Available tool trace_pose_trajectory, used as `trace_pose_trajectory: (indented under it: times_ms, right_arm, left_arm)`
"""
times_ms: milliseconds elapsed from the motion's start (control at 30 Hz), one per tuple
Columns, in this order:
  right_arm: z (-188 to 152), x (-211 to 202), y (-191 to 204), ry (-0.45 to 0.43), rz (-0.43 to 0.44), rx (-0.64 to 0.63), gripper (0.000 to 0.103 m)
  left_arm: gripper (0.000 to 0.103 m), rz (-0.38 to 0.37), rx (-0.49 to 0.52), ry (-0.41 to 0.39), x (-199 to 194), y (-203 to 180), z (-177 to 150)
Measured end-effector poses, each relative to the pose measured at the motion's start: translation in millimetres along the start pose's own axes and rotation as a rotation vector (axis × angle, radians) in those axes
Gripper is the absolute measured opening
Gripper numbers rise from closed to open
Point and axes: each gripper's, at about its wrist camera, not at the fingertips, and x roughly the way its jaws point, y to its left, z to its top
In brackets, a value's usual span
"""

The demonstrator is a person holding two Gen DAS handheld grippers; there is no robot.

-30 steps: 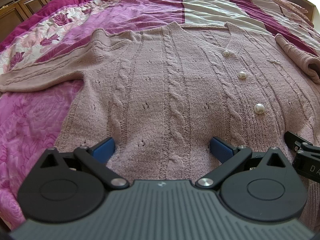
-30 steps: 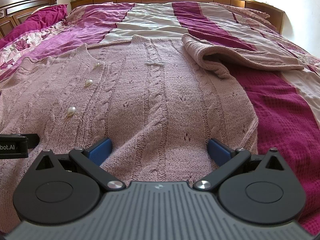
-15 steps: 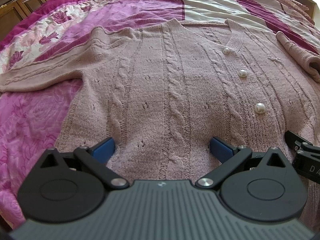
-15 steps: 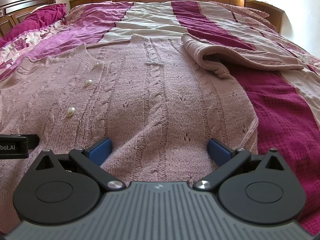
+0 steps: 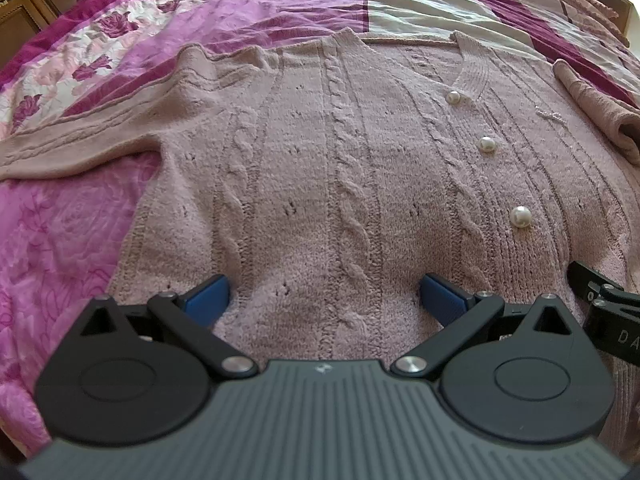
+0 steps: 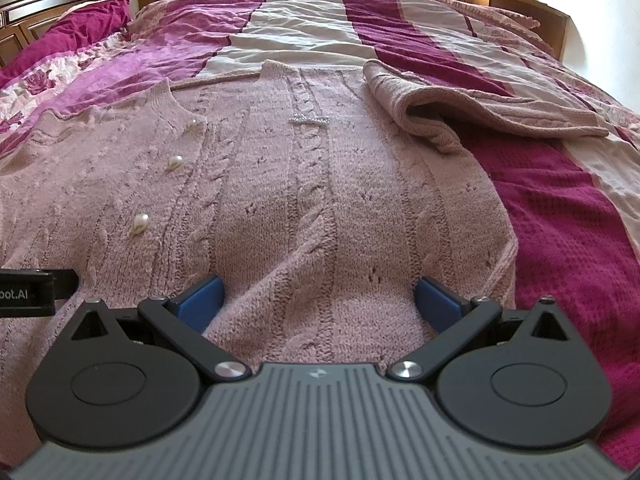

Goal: Fold small clothes

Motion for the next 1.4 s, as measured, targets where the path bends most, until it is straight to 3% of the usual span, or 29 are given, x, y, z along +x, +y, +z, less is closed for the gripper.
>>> trace_pose_trajectory:
  times_ms: [333,833,1100,1400]
  right_arm:
    - [13.8,6.2,0.9,0.090,0.005,-0.006,0.103]
    - [23.7,4.6,-1.9,0.124,0.026,0.011,0.103]
    - [38.0,-1.7,-12.8,0.103,0.062,0.041,0.103]
    - [63.5,-6.5,-54.7,0.034,0.052,0.121,0.103]
  left_arm:
    - [0.103,-0.001,0.014,0.037,-0.2,-0.4,6.8]
    - [0.103,-0.004,-0.015,0.069,-11.9,1.8,20.9]
    - [0.103,0.007,-0.003,0.055,-18.7,-0.8,34.4]
    - [0.103,0.004,-0.003,0.050,-22.1,-5.7,46.2]
